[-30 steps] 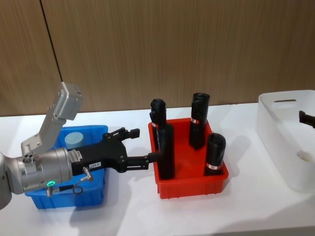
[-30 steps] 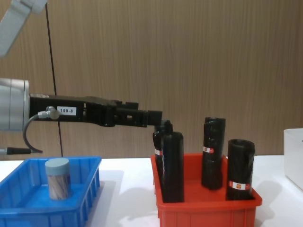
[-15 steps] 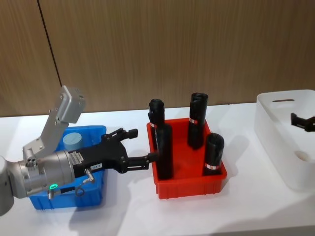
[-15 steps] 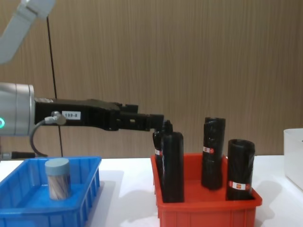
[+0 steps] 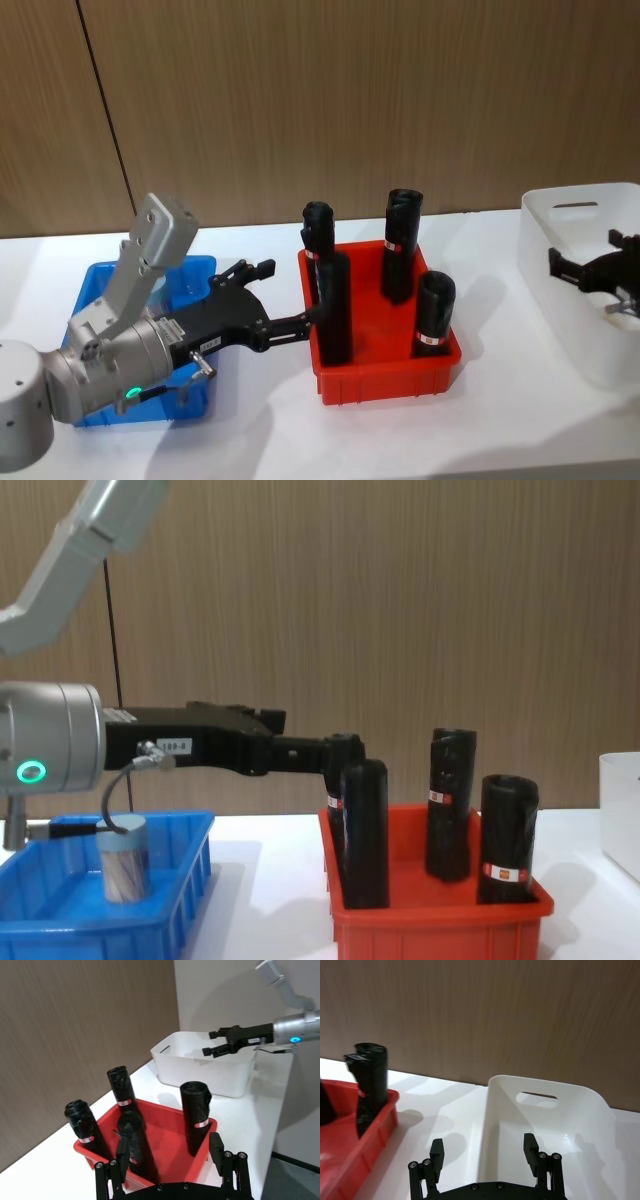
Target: Pick the cotton swabs from the blue box and place them into the white box.
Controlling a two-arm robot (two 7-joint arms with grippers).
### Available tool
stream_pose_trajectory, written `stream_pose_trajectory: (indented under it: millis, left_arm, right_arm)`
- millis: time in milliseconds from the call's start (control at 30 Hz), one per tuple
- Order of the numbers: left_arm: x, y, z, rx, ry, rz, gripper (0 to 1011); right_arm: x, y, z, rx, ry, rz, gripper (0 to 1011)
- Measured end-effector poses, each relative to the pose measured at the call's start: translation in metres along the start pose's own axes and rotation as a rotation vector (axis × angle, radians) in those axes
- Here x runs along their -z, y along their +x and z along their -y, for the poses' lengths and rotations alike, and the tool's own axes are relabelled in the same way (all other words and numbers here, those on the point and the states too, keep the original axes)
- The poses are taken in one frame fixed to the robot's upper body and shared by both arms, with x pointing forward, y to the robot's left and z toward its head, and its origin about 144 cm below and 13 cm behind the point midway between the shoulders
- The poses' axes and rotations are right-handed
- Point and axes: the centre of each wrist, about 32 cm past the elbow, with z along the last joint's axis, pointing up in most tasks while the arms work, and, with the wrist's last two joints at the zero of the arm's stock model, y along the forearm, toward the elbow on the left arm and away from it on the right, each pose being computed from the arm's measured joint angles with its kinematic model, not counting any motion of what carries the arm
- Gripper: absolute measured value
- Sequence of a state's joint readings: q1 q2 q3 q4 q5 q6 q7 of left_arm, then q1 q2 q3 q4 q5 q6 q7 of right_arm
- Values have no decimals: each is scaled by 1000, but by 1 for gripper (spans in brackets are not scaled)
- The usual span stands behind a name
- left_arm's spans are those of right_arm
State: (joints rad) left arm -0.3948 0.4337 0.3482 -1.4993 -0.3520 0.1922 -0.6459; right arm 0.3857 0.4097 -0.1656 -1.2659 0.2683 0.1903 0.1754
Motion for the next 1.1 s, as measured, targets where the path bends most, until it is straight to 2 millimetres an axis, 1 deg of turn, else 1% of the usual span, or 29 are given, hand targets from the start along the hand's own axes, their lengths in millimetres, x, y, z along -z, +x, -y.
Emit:
stream_pose_trajectory:
  millis: [467, 567, 867, 967, 1067, 1100]
  left_arm:
    - [9, -24, 7, -133, -19, 41, 1004]
    - [11, -29, 9, -164, -25, 50, 1004]
    - [16, -45, 13, -251, -45, 72, 1004]
    - [18, -50, 14, -281, -54, 79, 1004]
    - [20, -56, 15, -308, -61, 85, 1004]
    - [20, -57, 15, -317, -64, 86, 1004]
  right_arm:
    - [10, -47, 27, -62, 87, -9, 1002]
    - [11, -54, 33, -72, 101, -13, 1002]
    - [13, -82, 54, -107, 158, -35, 1002]
    - [13, -93, 64, -120, 181, -48, 1002]
    - [13, -101, 72, -130, 200, -60, 1002]
    - [13, -101, 72, -130, 200, -60, 1002]
